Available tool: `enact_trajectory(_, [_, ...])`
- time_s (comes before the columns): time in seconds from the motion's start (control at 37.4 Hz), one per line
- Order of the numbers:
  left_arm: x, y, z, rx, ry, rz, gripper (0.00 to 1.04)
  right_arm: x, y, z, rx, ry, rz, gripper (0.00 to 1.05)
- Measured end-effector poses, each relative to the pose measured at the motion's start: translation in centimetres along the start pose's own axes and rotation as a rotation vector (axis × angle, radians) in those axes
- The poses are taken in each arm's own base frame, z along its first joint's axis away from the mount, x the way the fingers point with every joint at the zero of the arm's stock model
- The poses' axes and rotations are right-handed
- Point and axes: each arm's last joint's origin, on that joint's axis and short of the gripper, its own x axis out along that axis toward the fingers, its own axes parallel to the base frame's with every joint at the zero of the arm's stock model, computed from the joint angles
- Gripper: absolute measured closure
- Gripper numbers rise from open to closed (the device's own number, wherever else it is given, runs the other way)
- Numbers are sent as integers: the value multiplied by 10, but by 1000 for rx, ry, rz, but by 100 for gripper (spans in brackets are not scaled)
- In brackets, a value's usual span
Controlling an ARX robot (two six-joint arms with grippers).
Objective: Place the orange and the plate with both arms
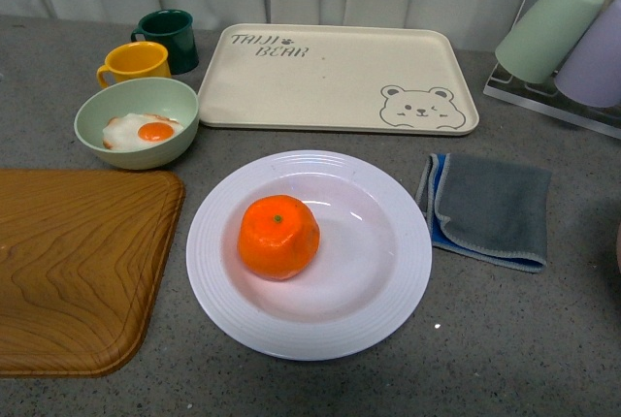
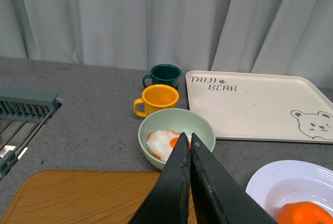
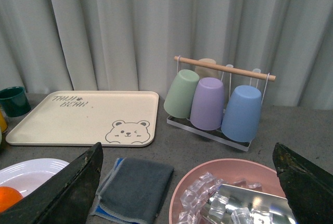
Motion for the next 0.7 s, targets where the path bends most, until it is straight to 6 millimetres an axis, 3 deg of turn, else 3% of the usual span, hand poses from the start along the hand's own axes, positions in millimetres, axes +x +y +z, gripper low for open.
enact_trajectory(0.35, [-30,20,15,-2,-7,7,101,0,0,0,0,0,0,9])
enact_trajectory(0.7, [-49,20,23,-1,-37,4,101,0,0,0,0,0,0,9])
